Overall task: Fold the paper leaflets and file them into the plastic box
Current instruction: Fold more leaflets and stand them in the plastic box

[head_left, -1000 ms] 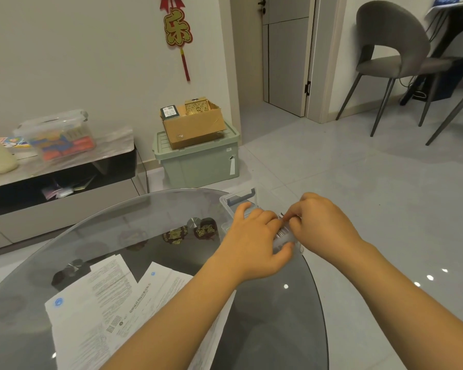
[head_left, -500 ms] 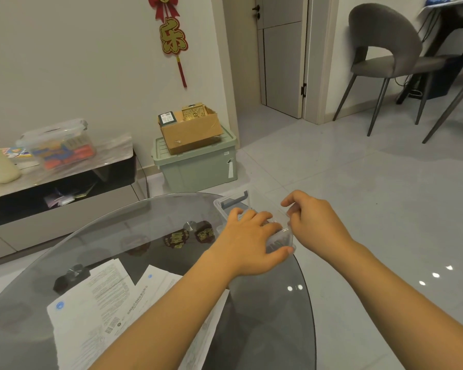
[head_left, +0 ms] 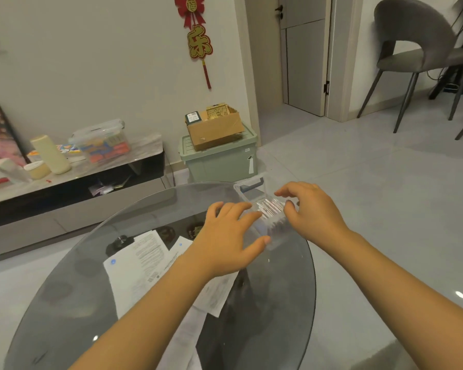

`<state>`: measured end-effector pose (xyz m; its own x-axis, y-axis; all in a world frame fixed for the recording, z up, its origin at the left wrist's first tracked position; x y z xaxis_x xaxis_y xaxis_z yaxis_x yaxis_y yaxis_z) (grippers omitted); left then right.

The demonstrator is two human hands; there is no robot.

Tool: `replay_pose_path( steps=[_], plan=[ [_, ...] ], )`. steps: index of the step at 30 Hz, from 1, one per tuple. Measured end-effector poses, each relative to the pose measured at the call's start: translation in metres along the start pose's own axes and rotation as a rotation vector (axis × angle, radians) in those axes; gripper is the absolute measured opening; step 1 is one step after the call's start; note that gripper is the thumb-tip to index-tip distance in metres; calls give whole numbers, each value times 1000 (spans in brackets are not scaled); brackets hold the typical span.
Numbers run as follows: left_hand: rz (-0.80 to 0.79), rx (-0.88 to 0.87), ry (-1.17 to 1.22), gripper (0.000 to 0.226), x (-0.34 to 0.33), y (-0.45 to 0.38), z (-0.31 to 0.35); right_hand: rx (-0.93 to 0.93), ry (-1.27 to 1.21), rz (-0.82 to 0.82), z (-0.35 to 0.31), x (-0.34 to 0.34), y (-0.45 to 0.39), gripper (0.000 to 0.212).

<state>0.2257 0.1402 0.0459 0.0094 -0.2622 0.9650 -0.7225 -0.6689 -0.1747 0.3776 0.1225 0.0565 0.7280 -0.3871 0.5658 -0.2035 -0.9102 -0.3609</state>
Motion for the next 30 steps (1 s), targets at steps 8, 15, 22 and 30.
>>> replay_pose_path(
  steps=[8, 15, 22, 30],
  plan=[
    [-130, 196, 33, 66, -13, 88, -15, 150, -12, -220, -47, -56, 38, 27],
    [-235, 270, 117, 73, -60, 119, -21, 218, 87, -390, -60, -107, 60, 28],
    [-208, 250, 30, 45, -66, 107, -6, 144, 306, -631, -48, -130, 71, 39],
    [-70, 356, 266, 26, -67, 120, -30, 148, 373, -728, -38, -137, 77, 39]
  ],
)
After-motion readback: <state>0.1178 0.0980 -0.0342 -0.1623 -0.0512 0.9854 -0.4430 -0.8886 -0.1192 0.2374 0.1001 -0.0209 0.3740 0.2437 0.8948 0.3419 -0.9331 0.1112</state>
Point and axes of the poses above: each hand's wrist, its own y-axis away from the middle knuckle, its own x-axis out of the back of the hand, z = x × y, the point moved 7 cm from there along -y, towards the middle knuckle, and after that the axes turned 14 degrees about -y, right-handed, at the moved point
